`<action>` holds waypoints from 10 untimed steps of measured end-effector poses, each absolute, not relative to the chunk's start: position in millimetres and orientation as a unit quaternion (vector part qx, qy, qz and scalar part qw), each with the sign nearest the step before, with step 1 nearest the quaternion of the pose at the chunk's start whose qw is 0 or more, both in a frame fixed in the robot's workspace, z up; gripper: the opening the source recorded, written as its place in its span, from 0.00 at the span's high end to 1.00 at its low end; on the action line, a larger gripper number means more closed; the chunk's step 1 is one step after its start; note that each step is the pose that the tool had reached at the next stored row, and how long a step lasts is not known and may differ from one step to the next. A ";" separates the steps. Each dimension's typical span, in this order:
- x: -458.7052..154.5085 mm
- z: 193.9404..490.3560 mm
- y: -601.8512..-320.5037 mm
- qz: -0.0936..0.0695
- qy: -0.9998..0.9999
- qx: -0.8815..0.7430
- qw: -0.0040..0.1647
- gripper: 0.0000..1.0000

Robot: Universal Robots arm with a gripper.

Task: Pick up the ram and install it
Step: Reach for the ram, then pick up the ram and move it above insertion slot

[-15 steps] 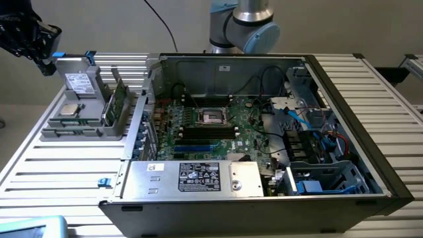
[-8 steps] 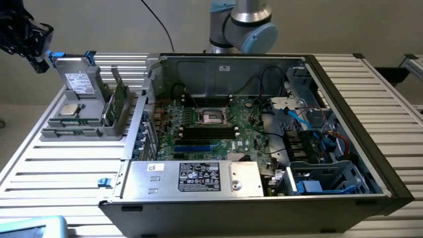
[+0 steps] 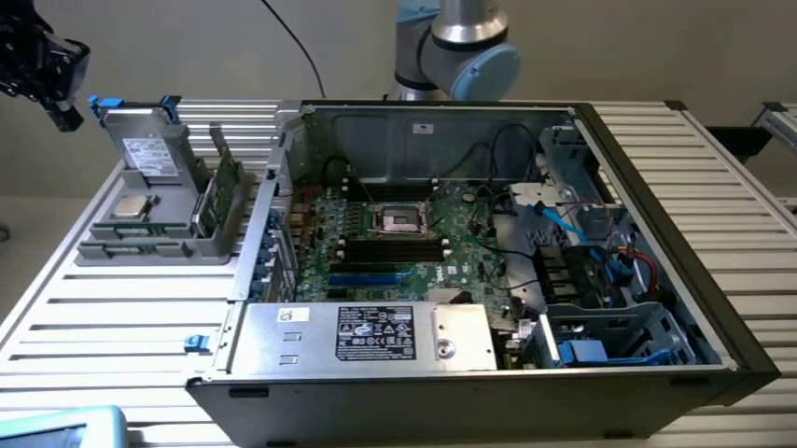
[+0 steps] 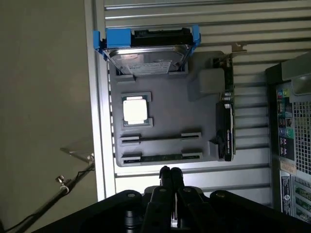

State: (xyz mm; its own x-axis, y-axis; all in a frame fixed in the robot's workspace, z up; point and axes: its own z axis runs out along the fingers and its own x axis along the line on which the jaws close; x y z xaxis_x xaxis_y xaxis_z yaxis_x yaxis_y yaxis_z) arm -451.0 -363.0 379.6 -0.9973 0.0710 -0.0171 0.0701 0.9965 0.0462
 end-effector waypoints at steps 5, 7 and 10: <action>-452.4 379.4 -361.9 0.023 0.999 0.035 0.008 0.89; -452.4 379.4 -362.0 0.023 0.999 0.035 0.008 0.89; -452.4 379.3 -362.0 0.023 0.999 0.035 0.008 0.89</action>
State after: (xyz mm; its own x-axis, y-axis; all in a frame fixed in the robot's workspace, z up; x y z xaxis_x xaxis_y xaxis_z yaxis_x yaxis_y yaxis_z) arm -452.4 -362.0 379.3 -0.9974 0.0709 -0.0150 0.0701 0.9965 0.0459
